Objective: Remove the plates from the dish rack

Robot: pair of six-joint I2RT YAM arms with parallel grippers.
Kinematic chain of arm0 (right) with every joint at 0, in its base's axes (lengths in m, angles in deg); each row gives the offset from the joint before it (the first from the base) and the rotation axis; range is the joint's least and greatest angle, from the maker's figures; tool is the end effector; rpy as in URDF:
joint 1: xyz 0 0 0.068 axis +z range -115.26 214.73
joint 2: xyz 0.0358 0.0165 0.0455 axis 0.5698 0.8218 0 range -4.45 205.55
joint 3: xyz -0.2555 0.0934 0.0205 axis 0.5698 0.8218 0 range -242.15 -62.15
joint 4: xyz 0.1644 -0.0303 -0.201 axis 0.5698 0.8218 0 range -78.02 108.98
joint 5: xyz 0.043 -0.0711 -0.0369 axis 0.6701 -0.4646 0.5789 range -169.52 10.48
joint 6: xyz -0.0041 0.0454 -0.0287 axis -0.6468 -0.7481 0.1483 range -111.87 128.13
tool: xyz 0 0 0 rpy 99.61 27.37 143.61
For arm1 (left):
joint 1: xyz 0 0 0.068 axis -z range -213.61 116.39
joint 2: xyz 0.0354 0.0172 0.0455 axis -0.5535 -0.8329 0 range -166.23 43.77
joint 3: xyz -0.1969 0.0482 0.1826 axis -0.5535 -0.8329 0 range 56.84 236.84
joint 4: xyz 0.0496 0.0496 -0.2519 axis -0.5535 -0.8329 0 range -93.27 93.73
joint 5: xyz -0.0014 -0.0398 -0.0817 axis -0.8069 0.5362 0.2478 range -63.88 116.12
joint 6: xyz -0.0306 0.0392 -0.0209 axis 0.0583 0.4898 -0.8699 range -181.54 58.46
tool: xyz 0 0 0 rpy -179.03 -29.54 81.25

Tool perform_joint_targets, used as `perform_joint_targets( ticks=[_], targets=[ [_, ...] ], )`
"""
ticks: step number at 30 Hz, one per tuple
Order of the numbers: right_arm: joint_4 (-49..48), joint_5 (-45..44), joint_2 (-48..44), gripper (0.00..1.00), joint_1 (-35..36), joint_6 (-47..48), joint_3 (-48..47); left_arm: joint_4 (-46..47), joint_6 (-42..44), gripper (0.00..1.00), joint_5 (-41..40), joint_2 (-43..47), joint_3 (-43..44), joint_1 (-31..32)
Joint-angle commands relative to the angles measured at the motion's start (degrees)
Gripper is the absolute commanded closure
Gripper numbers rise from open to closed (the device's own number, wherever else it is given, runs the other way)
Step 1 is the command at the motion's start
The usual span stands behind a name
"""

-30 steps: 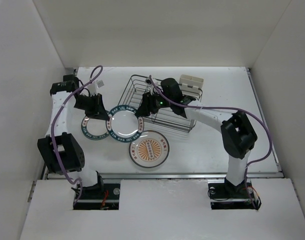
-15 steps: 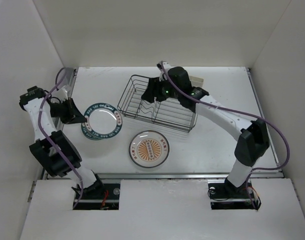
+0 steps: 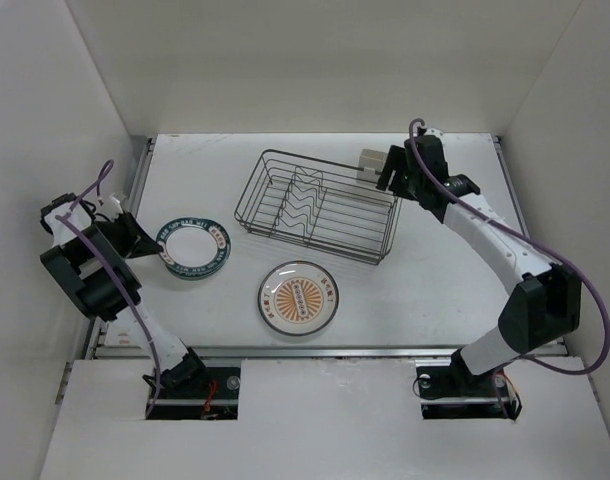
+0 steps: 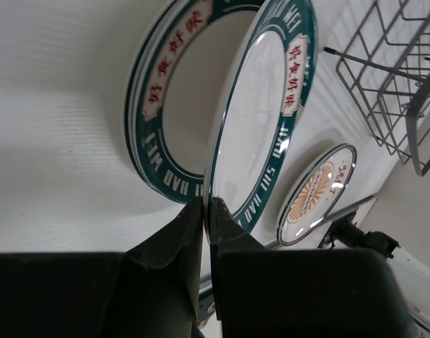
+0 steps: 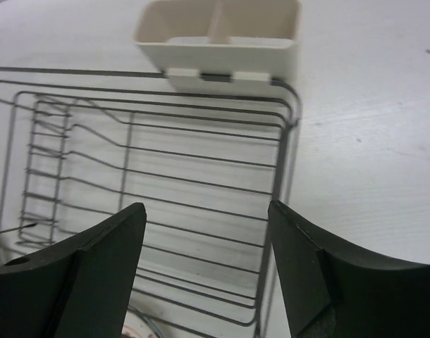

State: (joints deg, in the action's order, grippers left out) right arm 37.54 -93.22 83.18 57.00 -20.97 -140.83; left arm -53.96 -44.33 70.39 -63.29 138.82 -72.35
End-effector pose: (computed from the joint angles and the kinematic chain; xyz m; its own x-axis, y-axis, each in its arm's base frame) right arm 0.3270 0.1248 0.3369 -0.5495 0.2856 -0.7852 0.0911 0.9547 0.2835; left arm 0.2942 0.2041 0.2176 -0.8515 -0.4115 -0.3251 -0.1336 0.7696 -0.6243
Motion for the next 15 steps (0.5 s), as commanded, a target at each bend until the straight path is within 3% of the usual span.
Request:
perform_joint_targets(
  ticks=[1,4,8,10,12,13,15],
  targets=[
    [1.6,-2.48,-0.11,0.24,-3.18,-1.66,1.59,2.23,-2.71,1.0,0.47,-0.25,0.47,-0.11],
    [1.07,-1.95,2.09,0.24,-5.29,-2.18,3.17,0.06,-2.01,1.0,-0.06,-2.79,1.95,0.5],
    [-0.68,-0.73,5.51,0.24,-5.83,-2.19,4.32,-1.89,-1.4,0.86,-3.31,-4.03,3.37,2.35],
    [-1.38,-0.02,6.93,0.24,-5.83,-2.19,4.32,-1.9,-0.86,0.73,-4.45,-4.55,3.89,3.23],
    [-2.96,0.59,8.86,0.27,-5.83,-2.19,4.32,-1.28,-1.65,0.64,-5.24,-3.85,3.37,3.23],
    [-3.5,1.29,9.56,0.34,-5.83,-2.19,4.93,-0.5,-1.66,0.6,-5.77,-3.24,2.76,3.23],
    [-4.2,1.3,11.84,0.42,-5.83,-2.19,4.41,-0.49,-2.18,0.58,-5.78,-3.24,2.75,3.23]
  ],
)
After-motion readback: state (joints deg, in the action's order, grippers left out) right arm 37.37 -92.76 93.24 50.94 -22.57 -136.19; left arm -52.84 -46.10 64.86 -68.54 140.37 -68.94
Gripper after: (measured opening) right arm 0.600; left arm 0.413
